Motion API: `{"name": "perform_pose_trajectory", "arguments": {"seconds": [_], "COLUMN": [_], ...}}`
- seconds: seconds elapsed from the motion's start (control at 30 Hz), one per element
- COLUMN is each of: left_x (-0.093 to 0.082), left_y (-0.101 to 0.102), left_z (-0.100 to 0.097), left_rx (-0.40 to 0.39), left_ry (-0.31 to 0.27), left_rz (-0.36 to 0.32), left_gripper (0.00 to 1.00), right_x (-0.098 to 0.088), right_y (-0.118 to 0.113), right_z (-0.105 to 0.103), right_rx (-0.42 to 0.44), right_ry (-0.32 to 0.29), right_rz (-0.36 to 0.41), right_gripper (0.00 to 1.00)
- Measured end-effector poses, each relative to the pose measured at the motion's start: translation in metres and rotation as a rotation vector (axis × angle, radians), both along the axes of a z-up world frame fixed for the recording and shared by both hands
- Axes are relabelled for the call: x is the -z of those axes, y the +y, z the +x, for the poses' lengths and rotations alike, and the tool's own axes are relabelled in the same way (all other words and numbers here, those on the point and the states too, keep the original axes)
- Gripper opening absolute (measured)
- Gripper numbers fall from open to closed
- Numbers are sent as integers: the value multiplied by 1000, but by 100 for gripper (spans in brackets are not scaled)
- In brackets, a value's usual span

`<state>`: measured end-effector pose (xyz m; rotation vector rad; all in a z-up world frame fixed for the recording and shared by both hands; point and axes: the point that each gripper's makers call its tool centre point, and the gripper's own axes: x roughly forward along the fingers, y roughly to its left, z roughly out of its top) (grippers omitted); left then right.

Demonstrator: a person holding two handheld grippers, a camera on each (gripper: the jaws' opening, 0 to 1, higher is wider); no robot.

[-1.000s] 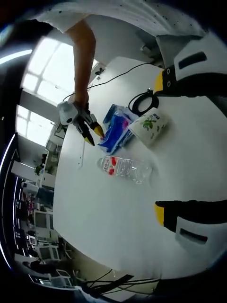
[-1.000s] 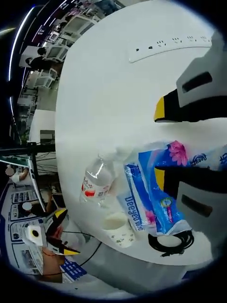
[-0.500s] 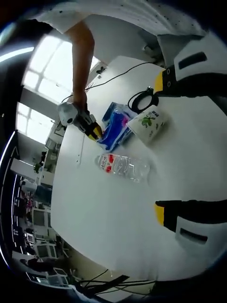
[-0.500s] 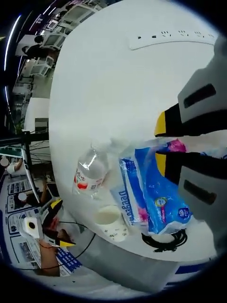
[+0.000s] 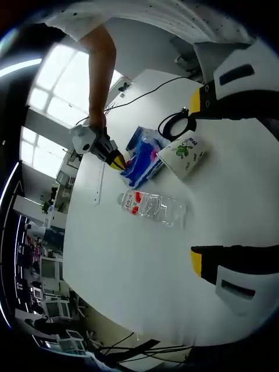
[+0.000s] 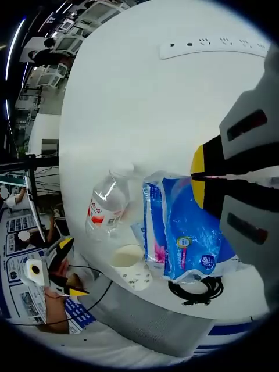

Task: Arrange the tabletop items into an orderly group along one side of the table until the central work area is clear of visible clutter.

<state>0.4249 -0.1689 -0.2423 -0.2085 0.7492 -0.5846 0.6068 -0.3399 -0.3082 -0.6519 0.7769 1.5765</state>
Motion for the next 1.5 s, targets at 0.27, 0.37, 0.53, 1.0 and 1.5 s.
{"name": "perform_pose_trajectory", "arguments": {"seconds": [0.27,0.37,0.53,1.0,1.5], "left_x": [-7,-10,-15,-24,-36], "left_y": [-3,-5,-9,-27,-43], "left_z": [3,3,5,15,21], "left_rx": [6,12,24,60,96], "left_ry": [-9,-16,-27,-55,-86], "left_rz": [-3,-4,-1,-3,-5], "left_gripper": [92,92,92,90,89], "right_x": [-13,-18,-27,-47,-64], "right_y": [-4,-6,-10,-26,-38], "right_z": [-6,-8,-13,-17,-21], "right_rx": [37,50,94,199,264], "right_ry": [6,2,12,29,26], "right_rz": [25,35,55,130,181], "right_gripper": [0,0,0,0,0]}}
